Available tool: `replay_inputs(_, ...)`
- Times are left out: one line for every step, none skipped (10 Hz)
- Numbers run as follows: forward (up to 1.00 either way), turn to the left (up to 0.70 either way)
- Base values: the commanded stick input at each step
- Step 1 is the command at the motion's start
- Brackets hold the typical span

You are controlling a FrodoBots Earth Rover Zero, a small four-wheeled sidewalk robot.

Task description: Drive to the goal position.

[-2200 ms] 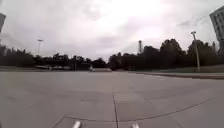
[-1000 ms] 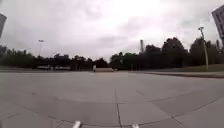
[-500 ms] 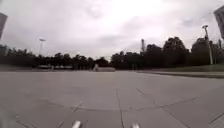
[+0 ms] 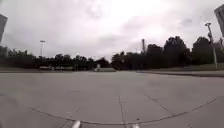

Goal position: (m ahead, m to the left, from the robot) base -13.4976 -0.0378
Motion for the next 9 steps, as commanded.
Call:
replay_inputs(0.70, 0.00)
replay_inputs(0.70, 0.00)
replay_inputs(0.70, 0.00)
replay_inputs(0.70, 0.00)
replay_inputs(0.70, 0.00)
replay_inputs(0.70, 0.00)
replay_inputs(0.70, 0.00)
replay_inputs(0.70, 0.00)
replay_inputs(0.70, 0.00)
